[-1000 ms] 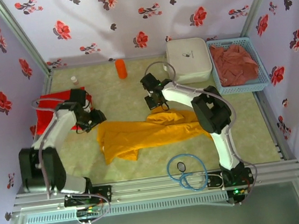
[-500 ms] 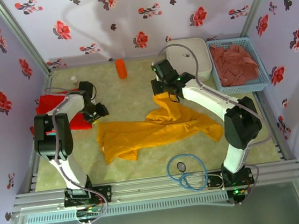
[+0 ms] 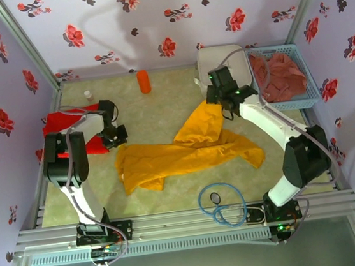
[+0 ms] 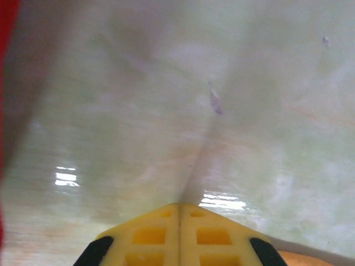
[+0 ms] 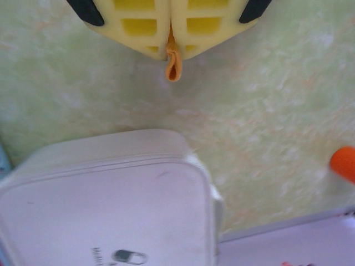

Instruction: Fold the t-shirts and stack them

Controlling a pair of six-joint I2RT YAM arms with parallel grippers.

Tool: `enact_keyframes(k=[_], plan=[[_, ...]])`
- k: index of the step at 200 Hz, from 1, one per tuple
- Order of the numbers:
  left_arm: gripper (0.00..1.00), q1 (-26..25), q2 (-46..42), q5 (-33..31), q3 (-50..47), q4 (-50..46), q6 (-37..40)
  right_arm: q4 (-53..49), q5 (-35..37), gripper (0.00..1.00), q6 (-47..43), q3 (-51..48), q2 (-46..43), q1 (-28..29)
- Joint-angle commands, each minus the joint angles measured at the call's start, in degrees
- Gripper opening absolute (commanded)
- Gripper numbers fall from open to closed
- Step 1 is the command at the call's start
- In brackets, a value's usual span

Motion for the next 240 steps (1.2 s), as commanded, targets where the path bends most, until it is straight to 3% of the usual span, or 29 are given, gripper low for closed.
enact_keyframes(k=[1, 68, 116, 145, 165, 201, 234, 240], plan=[[0.0, -1.36, -2.75, 2.87, -0.38, -1.61, 0.45, 0.93, 3.09, 0.0, 3.9, -2.44, -5.02, -1.85], [0.0, -1.38, -10.9, 2.14, 8.67, -9.85, 2.15, 3.3, 7.44, 0.0, 7.07, -9.91, -16.4, -6.57], [0.0, -1.7, -15.29, 2.07, 6.88, -8.44, 2.04, 2.78, 7.45, 0.0, 7.27, -15.81, -20.76, -7.59], [0.0, -4.41, -23.47, 1.37, -2.08, -1.15, 2.26, 1.28, 7.52, 0.0, 7.36, -18.78, -23.26, -8.29], [0.0, -8.61, -28.37, 1.01, -7.56, -1.84, 1.28, 0.2, 7.46, 0.0, 7.13, -20.4, -24.47, -8.55], [0.0, -19.44, -37.17, -3.84, -22.57, 0.85, -6.61, -0.58, 7.27, 0.0, 7.35, -23.11, -25.12, -9.42], [0.0, -22.57, -43.03, -6.18, -33.63, 2.51, -13.91, -0.8, 6.64, 0.0, 7.58, -24.28, -24.6, -10.19], [0.09, -22.51, -43.61, -6.3, -34.41, 1.97, -14.84, -0.93, 6.53, 0.0, 7.67, -24.39, -24.43, -10.28]])
